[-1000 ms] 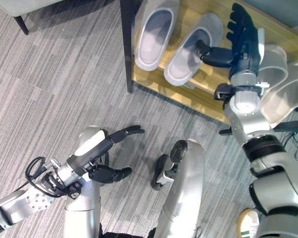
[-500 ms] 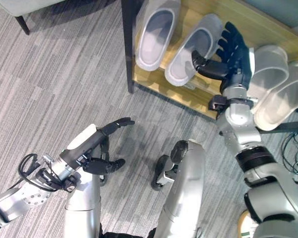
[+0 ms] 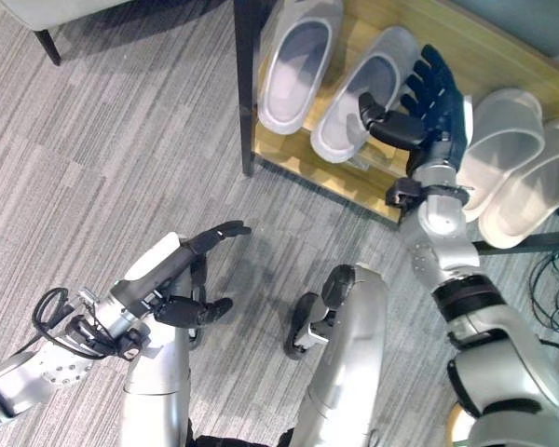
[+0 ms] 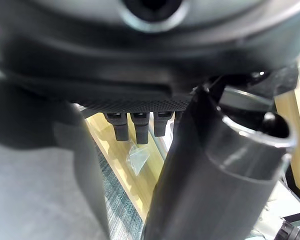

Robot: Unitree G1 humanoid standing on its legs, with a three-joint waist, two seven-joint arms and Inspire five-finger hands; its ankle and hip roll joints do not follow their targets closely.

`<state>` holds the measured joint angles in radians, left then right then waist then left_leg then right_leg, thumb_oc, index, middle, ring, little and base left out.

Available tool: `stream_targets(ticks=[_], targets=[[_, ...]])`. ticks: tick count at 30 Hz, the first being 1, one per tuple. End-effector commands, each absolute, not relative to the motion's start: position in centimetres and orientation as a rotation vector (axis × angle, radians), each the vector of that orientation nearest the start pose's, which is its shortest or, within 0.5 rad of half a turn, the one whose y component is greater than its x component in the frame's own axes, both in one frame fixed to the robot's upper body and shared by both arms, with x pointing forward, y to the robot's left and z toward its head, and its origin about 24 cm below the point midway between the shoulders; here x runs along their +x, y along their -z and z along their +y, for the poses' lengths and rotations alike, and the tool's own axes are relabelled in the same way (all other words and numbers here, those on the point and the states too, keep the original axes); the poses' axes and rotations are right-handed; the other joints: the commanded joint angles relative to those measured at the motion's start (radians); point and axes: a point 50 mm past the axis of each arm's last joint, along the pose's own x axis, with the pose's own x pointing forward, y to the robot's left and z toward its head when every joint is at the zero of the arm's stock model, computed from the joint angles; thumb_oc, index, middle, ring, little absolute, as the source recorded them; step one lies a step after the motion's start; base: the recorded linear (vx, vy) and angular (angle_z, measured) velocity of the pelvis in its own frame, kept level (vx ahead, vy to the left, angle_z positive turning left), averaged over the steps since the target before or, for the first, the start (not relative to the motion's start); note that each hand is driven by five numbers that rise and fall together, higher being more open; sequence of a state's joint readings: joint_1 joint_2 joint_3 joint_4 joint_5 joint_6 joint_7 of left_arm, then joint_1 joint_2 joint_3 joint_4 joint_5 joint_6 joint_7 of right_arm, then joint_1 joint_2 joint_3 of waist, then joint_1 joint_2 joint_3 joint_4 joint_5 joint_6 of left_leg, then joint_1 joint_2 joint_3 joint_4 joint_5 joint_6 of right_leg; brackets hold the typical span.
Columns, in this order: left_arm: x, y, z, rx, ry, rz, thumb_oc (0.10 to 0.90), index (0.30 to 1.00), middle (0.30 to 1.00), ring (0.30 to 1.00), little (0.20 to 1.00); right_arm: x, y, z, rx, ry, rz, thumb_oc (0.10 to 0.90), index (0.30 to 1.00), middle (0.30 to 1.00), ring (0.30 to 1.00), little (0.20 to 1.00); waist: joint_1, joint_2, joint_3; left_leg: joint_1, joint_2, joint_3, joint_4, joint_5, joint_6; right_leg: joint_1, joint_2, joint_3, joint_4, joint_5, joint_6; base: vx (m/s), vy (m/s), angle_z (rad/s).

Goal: Arrange the slippers neatly on the shoe rack.

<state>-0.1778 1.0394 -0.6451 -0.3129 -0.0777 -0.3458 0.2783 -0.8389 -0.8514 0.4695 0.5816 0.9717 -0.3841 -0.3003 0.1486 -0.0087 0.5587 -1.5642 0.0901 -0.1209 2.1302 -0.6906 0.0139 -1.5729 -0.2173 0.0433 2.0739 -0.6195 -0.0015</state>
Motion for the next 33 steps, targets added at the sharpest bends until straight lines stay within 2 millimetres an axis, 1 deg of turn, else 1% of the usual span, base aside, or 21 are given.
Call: stream_targets(ticks=[1, 3, 9, 17, 21, 24, 28, 29, 31, 33], targets=[[20.3, -13.0, 14.4, 0.586, 0.636, -0.552, 0.800, 0.900, 0.900, 0.900, 0.900, 35.5, -29.0, -26.8, 0.129, 0.230, -0.725, 0.800, 0.900, 0.900, 0.900, 0.900, 0.047, 0.009, -0.039, -0.006, -0.013, -0.080, 0.018, -0.115, -0.003, 0.003, -0.026, 0.040, -0.005, -0.051, -0.034, 0.00, 0.000, 0.00], [20.3, -13.0, 14.4, 0.586, 0.645, -0.547, 0.800, 0.900, 0.900, 0.900, 0.900, 35.9, -29.1, -26.2, 0.164, 0.226, -0.727, 0.800, 0.900, 0.900, 0.900, 0.900, 0.049, 0.010, -0.039, -0.006, -0.012, -0.079, 0.015, -0.113, -0.004, 0.003, -0.025, 0.041, -0.005, -0.049, -0.034, 0.00, 0.000, 0.00], [20.5, -13.1, 14.4, 0.587, 0.657, -0.535, 0.800, 0.900, 0.900, 0.900, 0.900, 36.5, -29.6, -25.1, 0.182, 0.200, -0.725, 0.800, 0.900, 0.900, 0.900, 0.900, 0.054, 0.013, -0.039, -0.006, -0.013, -0.078, 0.018, -0.110, -0.004, 0.003, -0.023, 0.043, -0.001, -0.050, -0.034, 0.00, 0.000, 0.00], [20.4, -13.1, 14.7, 0.581, 0.660, -0.515, 0.800, 0.900, 0.900, 0.900, 0.900, 36.7, -29.6, -23.7, 0.136, 0.134, -0.718, 0.800, 0.900, 0.900, 0.900, 0.900, 0.055, 0.009, -0.039, -0.006, -0.015, -0.081, 0.023, -0.114, -0.005, 0.003, -0.022, 0.047, 0.002, -0.048, -0.031, 0.00, 0.000, 0.00], [20.3, -13.0, 14.8, 0.579, 0.661, -0.508, 0.800, 0.900, 0.900, 0.900, 0.900, 36.5, -29.9, -23.4, 0.146, 0.121, -0.732, 0.800, 0.900, 0.900, 0.900, 0.900, 0.053, 0.009, -0.039, -0.006, -0.015, -0.081, 0.025, -0.113, -0.005, 0.003, -0.023, 0.047, 0.001, -0.046, -0.030, 0.00, 0.000, 0.00], [20.4, -13.0, 14.9, 0.583, 0.657, -0.506, 0.800, 0.900, 0.900, 0.900, 0.900, 36.3, -30.0, -23.6, 0.148, 0.131, -0.743, 0.800, 0.900, 0.900, 0.900, 0.900, 0.050, 0.009, -0.039, -0.006, -0.014, -0.078, 0.024, -0.111, -0.006, 0.003, -0.022, 0.049, 0.003, -0.046, -0.031, 0.00, 0.000, 0.00], [20.5, -13.2, 15.2, 0.574, 0.639, -0.506, 0.800, 0.900, 0.900, 0.900, 0.900, 35.7, -30.3, -25.3, 0.167, 0.196, -0.773, 0.800, 0.900, 0.900, 0.900, 0.900, 0.040, 0.007, -0.039, -0.006, -0.015, -0.074, 0.025, -0.108, -0.006, 0.003, -0.020, 0.052, 0.003, -0.047, -0.031, 0.00, 0.000, 0.00], [20.5, -13.2, 15.2, 0.575, 0.640, -0.506, 0.800, 0.900, 0.900, 0.900, 0.900, 35.7, -30.2, -25.4, 0.169, 0.197, -0.774, 0.800, 0.900, 0.900, 0.900, 0.900, 0.041, 0.006, -0.039, -0.006, -0.015, -0.074, 0.025, -0.108, -0.006, 0.003, -0.021, 0.053, 0.003, -0.047, -0.031, 0.00, 0.000, 0.00], [20.7, -13.6, 15.4, 0.570, 0.624, -0.516, 0.800, 0.900, 0.900, 0.900, 0.900, 34.8, -30.2, -26.5, 0.268, 0.206, -0.828, 0.800, 0.900, 0.900, 0.900, 0.900, 0.032, 0.005, -0.039, -0.006, -0.017, -0.073, 0.029, -0.106, -0.007, 0.003, -0.019, 0.052, 0.007, -0.048, -0.032, 0.00, 0.000, 0.00], [20.8, -13.9, 15.5, 0.571, 0.620, -0.528, 0.800, 0.900, 0.900, 0.900, 0.900, 34.5, -30.2, -26.9, 0.303, 0.198, -0.845, 0.800, 0.900, 0.900, 0.900, 0.900, 0.031, 0.005, -0.039, -0.006, -0.017, -0.072, 0.030, -0.104, -0.008, 0.003, -0.019, 0.053, 0.008, -0.049, -0.032, 0.00, 0.000, 0.00]])
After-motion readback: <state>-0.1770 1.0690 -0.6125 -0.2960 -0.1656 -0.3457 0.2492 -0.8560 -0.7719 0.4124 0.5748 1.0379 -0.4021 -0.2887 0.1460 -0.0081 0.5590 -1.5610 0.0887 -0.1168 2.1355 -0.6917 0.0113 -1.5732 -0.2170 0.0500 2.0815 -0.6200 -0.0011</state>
